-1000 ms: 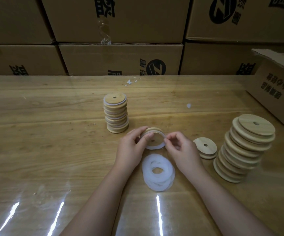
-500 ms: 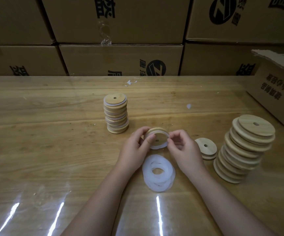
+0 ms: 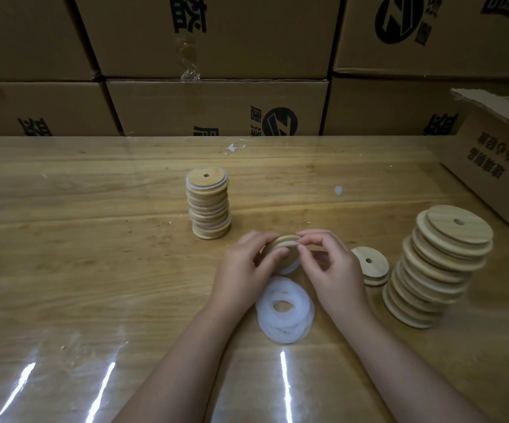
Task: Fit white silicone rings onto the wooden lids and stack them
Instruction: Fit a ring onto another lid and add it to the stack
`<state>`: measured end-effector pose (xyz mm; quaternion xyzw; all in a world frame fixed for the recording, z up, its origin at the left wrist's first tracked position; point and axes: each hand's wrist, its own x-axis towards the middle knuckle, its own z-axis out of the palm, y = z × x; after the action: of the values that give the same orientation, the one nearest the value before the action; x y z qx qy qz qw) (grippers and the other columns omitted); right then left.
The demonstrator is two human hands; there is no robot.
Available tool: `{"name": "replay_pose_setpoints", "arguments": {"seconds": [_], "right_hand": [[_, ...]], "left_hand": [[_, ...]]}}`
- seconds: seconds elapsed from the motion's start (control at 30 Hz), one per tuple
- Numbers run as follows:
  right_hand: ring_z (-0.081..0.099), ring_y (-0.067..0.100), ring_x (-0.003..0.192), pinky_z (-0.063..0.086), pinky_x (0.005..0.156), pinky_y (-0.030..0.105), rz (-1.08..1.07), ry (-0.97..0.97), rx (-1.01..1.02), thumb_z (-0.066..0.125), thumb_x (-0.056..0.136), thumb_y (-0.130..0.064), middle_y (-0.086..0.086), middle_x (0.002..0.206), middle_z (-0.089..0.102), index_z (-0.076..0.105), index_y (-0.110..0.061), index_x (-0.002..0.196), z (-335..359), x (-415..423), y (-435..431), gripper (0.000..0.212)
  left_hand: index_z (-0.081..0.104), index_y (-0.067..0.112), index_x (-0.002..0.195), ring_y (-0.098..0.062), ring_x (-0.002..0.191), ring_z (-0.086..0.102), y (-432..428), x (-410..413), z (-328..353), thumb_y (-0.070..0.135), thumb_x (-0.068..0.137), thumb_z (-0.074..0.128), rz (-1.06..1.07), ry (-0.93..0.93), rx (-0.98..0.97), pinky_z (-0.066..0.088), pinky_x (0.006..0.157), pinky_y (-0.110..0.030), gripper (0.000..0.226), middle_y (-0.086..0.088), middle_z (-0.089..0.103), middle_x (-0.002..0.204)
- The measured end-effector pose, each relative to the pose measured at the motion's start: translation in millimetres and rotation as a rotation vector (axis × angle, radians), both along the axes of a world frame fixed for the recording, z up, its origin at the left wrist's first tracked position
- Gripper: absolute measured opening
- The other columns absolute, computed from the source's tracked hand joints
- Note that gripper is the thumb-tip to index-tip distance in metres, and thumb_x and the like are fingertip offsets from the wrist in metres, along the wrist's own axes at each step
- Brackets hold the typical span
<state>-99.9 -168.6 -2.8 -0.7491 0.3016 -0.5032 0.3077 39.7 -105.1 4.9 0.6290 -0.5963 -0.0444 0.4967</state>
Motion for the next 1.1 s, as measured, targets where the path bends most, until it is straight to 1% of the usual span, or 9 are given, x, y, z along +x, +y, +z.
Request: {"name": "replay_pose_setpoints", "arguments": {"seconds": [0.07, 0.13, 0.3, 0.47, 0.6, 0.7, 0.8, 0.93, 1.1], "right_hand": [[0.059, -0.001, 0.095, 0.047, 0.073, 0.008, -0.013, -0.007, 0.011, 0.063, 0.083, 0.002, -0.003, 0.097, 0.064, 0.064, -0.01, 0.086, -0.3, 0.2, 0.0, 0.012], [0.06, 0.001, 0.094, 0.048, 0.073, 0.009, -0.022, -0.018, 0.031, 0.063, 0.083, 0.002, -0.002, 0.096, 0.064, 0.065, -0.009, 0.086, -0.4, 0.5, 0.6, 0.012], [0.06, 0.003, 0.092, 0.049, 0.071, 0.01, -0.038, -0.032, 0.064, 0.062, 0.082, 0.002, -0.001, 0.095, 0.065, 0.064, -0.008, 0.084, 0.7, 0.6, 1.5, 0.011], [0.059, 0.0, 0.089, 0.048, 0.067, 0.009, -0.052, -0.055, 0.113, 0.063, 0.083, 0.001, -0.001, 0.092, 0.064, 0.064, -0.01, 0.083, 1.1, 0.3, 0.7, 0.01], [0.058, -0.004, 0.087, 0.044, 0.065, 0.005, -0.047, -0.037, 0.126, 0.062, 0.085, -0.001, -0.004, 0.09, 0.063, 0.064, -0.013, 0.085, 1.2, 0.7, -0.7, 0.012], [0.057, -0.005, 0.086, 0.044, 0.066, 0.004, -0.038, -0.018, 0.116, 0.062, 0.085, -0.002, -0.007, 0.089, 0.062, 0.063, -0.017, 0.085, 1.0, 0.7, -1.0, 0.015], [0.058, -0.006, 0.085, 0.044, 0.065, 0.004, -0.041, 0.001, 0.121, 0.062, 0.085, -0.002, -0.009, 0.089, 0.061, 0.062, -0.018, 0.084, -0.1, 0.8, -1.3, 0.016], [0.058, -0.009, 0.078, 0.044, 0.063, 0.003, -0.046, 0.014, 0.157, 0.062, 0.085, -0.002, -0.003, 0.088, 0.062, 0.062, -0.016, 0.085, -1.2, 1.4, -2.5, 0.014], [0.058, -0.008, 0.078, 0.046, 0.064, 0.007, -0.065, 0.088, 0.148, 0.061, 0.085, -0.004, -0.005, 0.092, 0.059, 0.059, -0.019, 0.085, -1.5, 0.6, -0.8, 0.015]], "left_hand": [[0.07, 0.014, 0.1, 0.01, 0.07, 0.048, -0.1, -0.5, 0.8, 0.029, 0.082, 0.063, -0.004, 0.007, -0.001, 0.033, 0.064, -0.005, 0.024, 0.019, 0.054, 0.08], [0.07, 0.014, 0.1, 0.008, 0.069, 0.049, 0.0, -0.9, 1.2, 0.029, 0.082, 0.063, -0.011, 0.022, 0.001, 0.034, 0.064, -0.006, 0.025, 0.013, 0.058, 0.082], [0.07, 0.014, 0.101, 0.0, 0.067, 0.05, 0.8, -1.0, 2.7, 0.032, 0.082, 0.063, -0.011, 0.042, 0.014, 0.039, 0.064, -0.013, 0.027, 0.007, 0.062, 0.083], [0.071, 0.013, 0.101, -0.002, 0.066, 0.049, 0.7, -0.3, 4.1, 0.033, 0.082, 0.063, -0.002, 0.042, 0.024, 0.038, 0.064, -0.013, 0.028, 0.009, 0.063, 0.083], [0.071, 0.013, 0.1, -0.003, 0.068, 0.05, -0.1, 1.9, 2.7, 0.023, 0.084, 0.068, 0.005, 0.074, 0.022, 0.037, 0.065, -0.011, 0.019, 0.01, 0.063, 0.083], [0.071, 0.014, 0.101, -0.002, 0.068, 0.051, -0.7, 2.8, 1.8, 0.023, 0.084, 0.068, 0.022, 0.089, 0.027, 0.037, 0.065, -0.009, 0.019, 0.011, 0.063, 0.086], [0.07, 0.012, 0.102, -0.002, 0.067, 0.051, -0.9, 3.1, 1.4, 0.022, 0.084, 0.068, 0.038, 0.1, 0.036, 0.039, 0.066, -0.012, 0.02, 0.007, 0.065, 0.089], [0.07, 0.013, 0.102, -0.004, 0.066, 0.051, -1.3, 3.5, 2.2, 0.021, 0.084, 0.068, 0.054, 0.108, 0.05, 0.04, 0.066, -0.014, 0.02, 0.004, 0.067, 0.091], [0.07, 0.012, 0.102, -0.01, 0.069, 0.054, -1.1, 2.6, 3.1, 0.021, 0.085, 0.068, 0.055, 0.116, 0.053, 0.042, 0.068, -0.016, 0.02, 0.003, 0.066, 0.089]]}}
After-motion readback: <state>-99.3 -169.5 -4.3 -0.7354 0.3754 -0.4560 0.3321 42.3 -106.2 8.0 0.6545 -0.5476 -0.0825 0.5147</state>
